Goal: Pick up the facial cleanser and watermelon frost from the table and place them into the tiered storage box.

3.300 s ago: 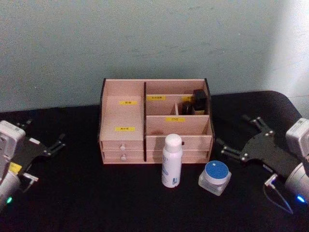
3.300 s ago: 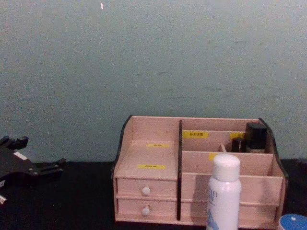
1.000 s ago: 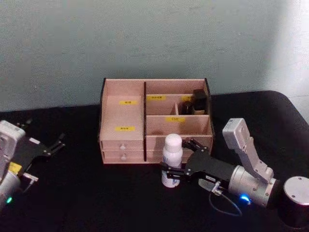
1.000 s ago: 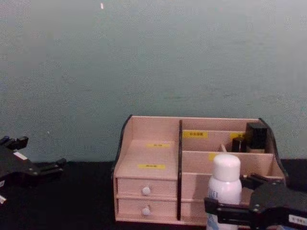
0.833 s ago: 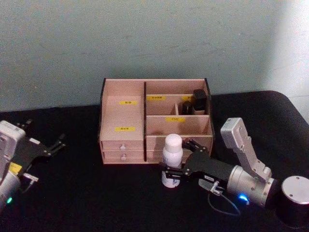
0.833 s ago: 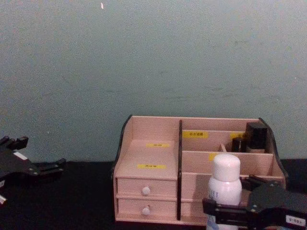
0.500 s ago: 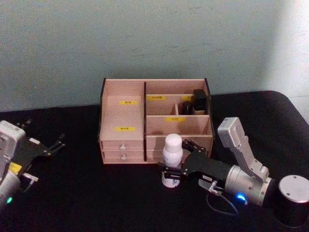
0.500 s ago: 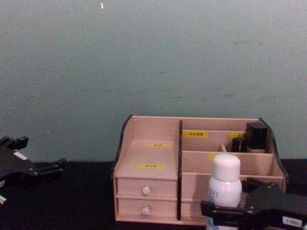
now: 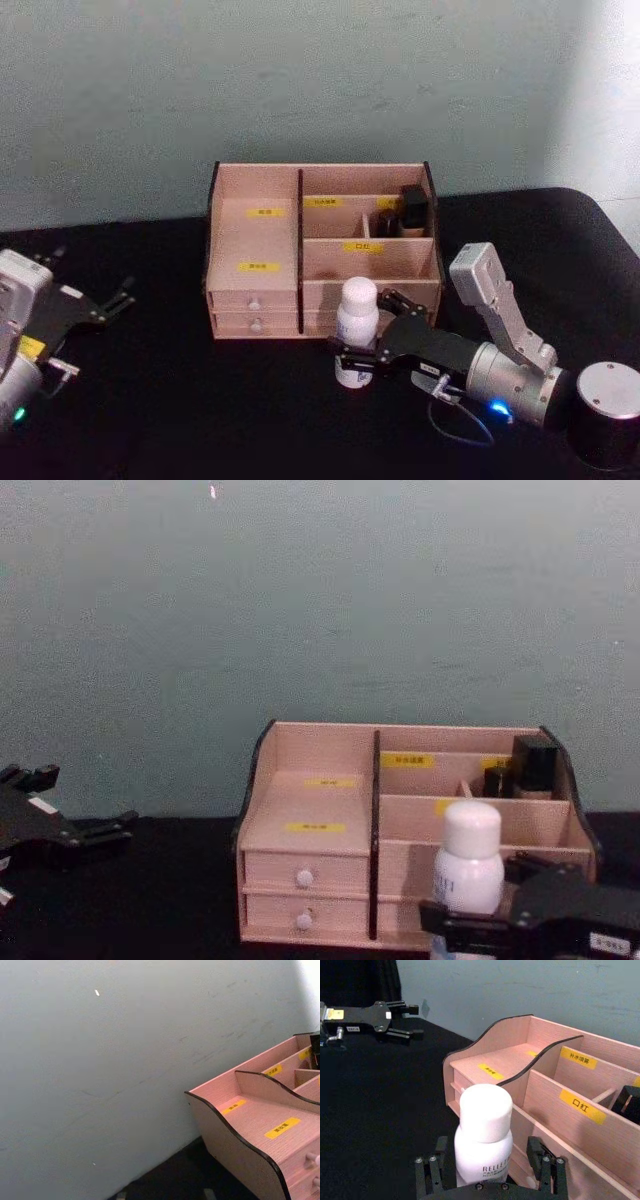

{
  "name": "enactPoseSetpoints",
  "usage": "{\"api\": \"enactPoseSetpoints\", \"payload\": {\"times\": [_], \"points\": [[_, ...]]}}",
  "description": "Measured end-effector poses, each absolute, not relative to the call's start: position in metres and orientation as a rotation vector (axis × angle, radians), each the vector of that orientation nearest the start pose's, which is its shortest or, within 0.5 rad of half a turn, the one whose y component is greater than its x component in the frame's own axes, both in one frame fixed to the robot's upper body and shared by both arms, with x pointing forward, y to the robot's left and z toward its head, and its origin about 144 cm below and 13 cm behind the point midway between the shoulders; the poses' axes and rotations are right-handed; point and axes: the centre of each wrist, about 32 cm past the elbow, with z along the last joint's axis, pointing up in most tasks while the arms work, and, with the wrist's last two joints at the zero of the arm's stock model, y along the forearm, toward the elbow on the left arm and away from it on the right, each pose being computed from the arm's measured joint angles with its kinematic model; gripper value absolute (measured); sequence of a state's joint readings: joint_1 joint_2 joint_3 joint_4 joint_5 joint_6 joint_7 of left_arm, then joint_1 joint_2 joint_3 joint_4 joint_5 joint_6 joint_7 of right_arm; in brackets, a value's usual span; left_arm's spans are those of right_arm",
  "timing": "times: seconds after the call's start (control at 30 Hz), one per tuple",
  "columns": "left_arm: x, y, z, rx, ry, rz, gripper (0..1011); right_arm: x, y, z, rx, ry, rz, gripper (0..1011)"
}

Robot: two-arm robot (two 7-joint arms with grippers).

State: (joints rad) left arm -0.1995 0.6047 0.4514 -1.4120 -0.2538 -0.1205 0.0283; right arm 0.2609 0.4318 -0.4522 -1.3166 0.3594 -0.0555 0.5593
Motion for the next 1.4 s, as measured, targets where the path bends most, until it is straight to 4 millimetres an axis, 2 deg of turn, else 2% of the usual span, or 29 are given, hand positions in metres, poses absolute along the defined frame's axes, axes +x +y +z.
{"api": "enactPoseSetpoints", "payload": {"times": [0.17,0.23,0.43,0.57,0.6,0.7,1.2,1.4], "points": [[0.4886,0.3097,1.1398,0.304,-0.285,1.248,1001,0.5090,-0.2605,1.1268,-0.185,0.002,-0.706,1003],[0.4886,0.3097,1.1398,0.304,-0.285,1.248,1001,0.5090,-0.2605,1.1268,-0.185,0.001,-0.706,969],[0.4886,0.3097,1.1398,0.304,-0.285,1.248,1001,0.5089,-0.2605,1.1269,-0.183,0.001,-0.706,840],[0.4886,0.3097,1.1398,0.305,-0.285,1.248,1001,0.5089,-0.2605,1.1270,-0.182,0.001,-0.706,692],[0.4886,0.3097,1.1398,0.304,-0.285,1.248,1001,0.5089,-0.2605,1.1270,-0.182,0.000,-0.706,692],[0.4886,0.3097,1.1398,0.304,-0.285,1.248,1001,0.5089,-0.2606,1.1270,-0.182,0.001,-0.706,600],[0.4886,0.3097,1.1398,0.304,-0.285,1.248,1001,0.5086,-0.2607,1.1277,-0.181,-0.006,-0.701,595],[0.4886,0.3097,1.1398,0.304,-0.285,1.248,1001,0.5054,-0.2638,1.1346,-0.161,-0.010,-0.673,595]]}}
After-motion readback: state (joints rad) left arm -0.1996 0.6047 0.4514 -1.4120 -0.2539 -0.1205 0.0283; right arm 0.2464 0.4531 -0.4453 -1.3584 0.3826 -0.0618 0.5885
